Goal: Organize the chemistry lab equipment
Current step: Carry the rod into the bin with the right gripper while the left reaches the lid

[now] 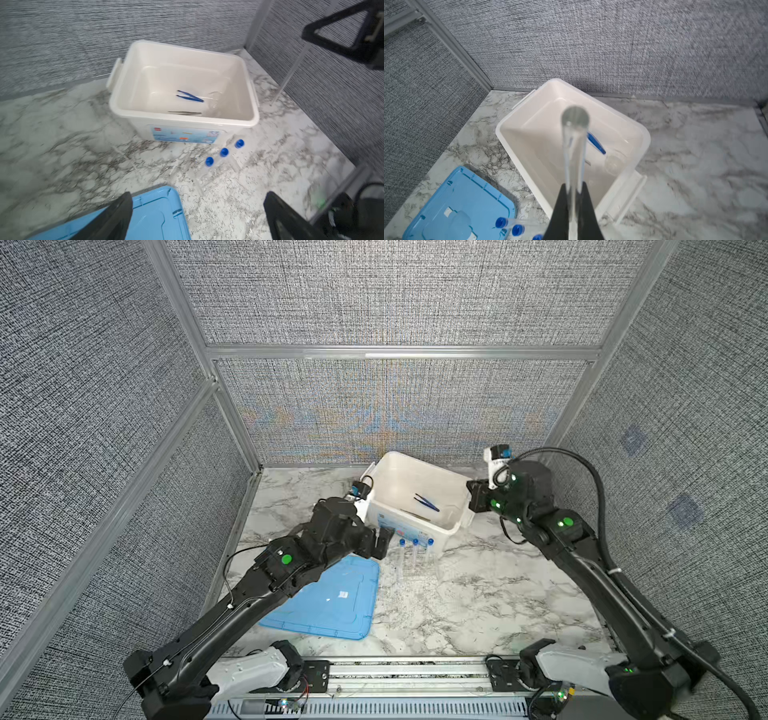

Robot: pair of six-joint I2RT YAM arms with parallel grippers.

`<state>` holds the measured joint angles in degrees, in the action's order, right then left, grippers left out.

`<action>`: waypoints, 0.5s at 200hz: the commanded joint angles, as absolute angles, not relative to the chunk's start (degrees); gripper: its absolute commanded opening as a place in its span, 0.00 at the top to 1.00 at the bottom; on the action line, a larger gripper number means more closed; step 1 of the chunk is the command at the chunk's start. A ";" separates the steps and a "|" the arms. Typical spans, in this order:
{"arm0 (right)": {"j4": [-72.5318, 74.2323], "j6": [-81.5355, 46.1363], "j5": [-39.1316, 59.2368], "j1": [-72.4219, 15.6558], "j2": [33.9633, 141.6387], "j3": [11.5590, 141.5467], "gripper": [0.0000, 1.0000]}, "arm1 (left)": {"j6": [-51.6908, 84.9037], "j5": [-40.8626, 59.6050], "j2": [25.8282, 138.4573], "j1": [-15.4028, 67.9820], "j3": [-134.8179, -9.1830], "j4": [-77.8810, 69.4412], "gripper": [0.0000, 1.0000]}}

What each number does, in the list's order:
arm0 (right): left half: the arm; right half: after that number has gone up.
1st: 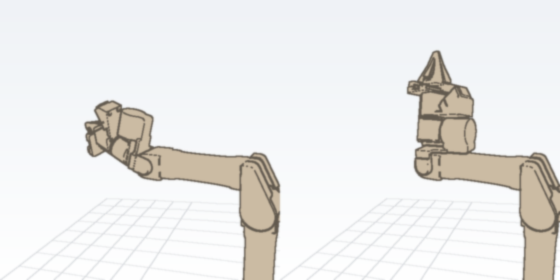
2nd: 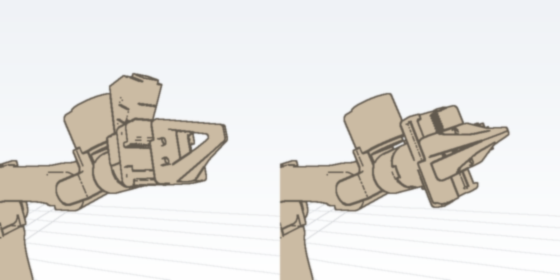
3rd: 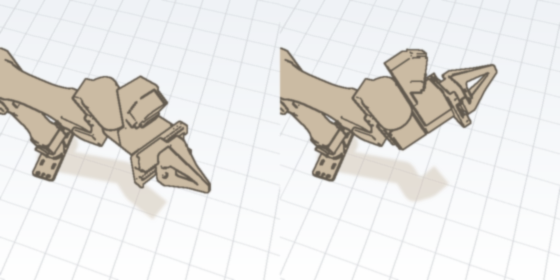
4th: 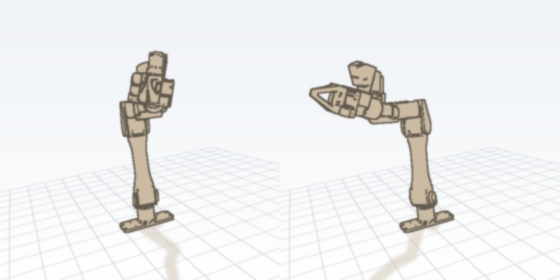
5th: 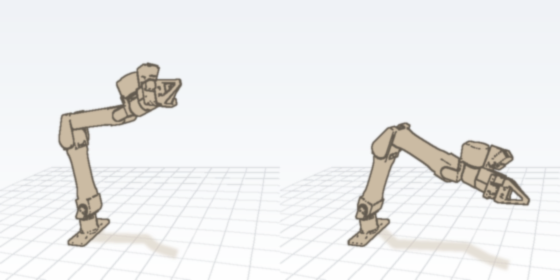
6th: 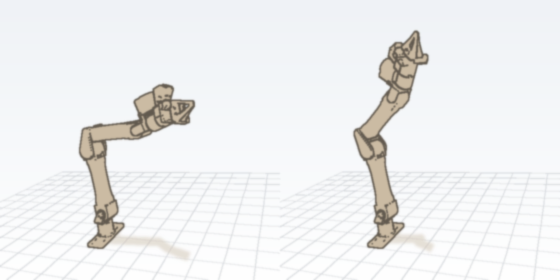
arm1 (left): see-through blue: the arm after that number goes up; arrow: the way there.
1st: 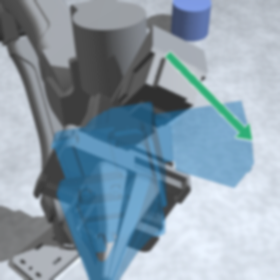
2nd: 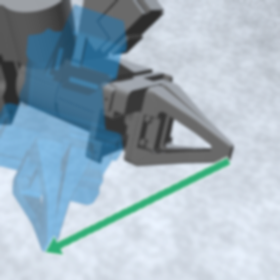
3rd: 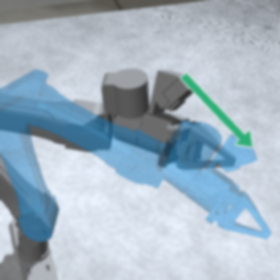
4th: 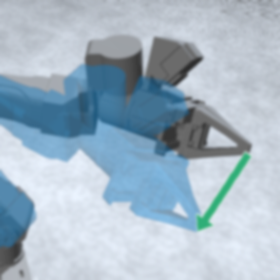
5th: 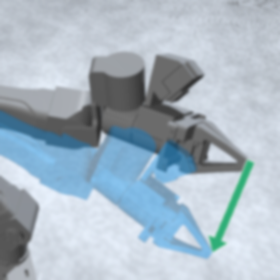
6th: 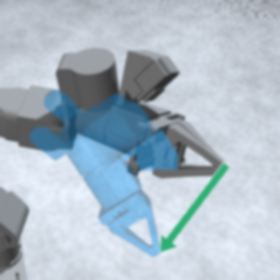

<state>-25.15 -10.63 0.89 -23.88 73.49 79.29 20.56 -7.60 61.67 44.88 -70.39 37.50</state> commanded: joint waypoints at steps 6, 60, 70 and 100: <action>-25.98 1.19 7.16 -23.95 81.59 86.13 0.95 | 29.25 -11.52 59.45 39.60 -68.29 42.42 0.10; -36.62 14.15 12.97 -24.16 100.50 104.47 0.95 | 37.25 -1.84 52.95 22.66 -58.82 44.05 0.02; -38.91 16.35 13.98 -24.25 103.58 106.93 0.95 | 38.27 0.16 52.69 19.60 -56.95 44.35 0.01; -43.33 20.67 17.68 -24.61 110.97 111.01 0.96 | 42.05 4.20 52.75 11.63 -53.14 47.26 0.01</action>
